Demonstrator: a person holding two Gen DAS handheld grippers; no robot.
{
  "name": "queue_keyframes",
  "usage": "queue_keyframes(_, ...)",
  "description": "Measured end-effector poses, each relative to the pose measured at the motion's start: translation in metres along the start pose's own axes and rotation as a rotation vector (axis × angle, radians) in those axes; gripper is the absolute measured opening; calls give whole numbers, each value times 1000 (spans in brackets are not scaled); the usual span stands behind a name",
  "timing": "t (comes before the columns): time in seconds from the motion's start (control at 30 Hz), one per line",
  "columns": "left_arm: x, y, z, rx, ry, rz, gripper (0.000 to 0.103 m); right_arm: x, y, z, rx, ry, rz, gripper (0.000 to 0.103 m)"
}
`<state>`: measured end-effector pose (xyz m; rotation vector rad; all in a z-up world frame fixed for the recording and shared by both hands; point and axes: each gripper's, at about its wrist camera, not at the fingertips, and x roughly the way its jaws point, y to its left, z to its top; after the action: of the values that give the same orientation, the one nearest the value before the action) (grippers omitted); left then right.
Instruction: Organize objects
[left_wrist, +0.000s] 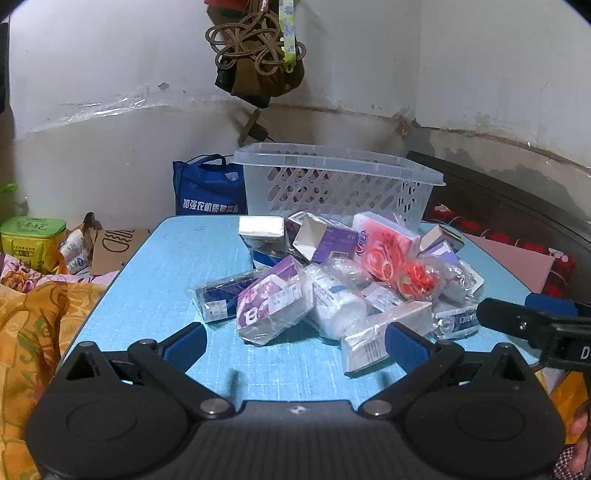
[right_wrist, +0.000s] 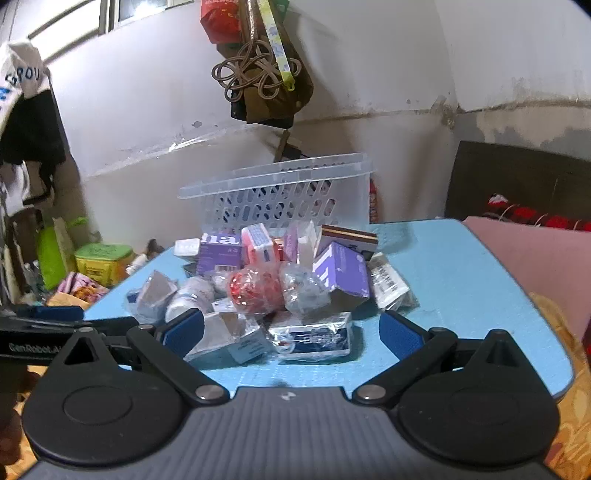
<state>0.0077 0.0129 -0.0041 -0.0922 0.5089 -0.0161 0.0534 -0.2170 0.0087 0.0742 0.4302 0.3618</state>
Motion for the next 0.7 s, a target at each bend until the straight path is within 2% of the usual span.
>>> queue_keyframes(0.7,0,0,-1,4,-12,-26,103,-2,1,0,-17,-4,28,103)
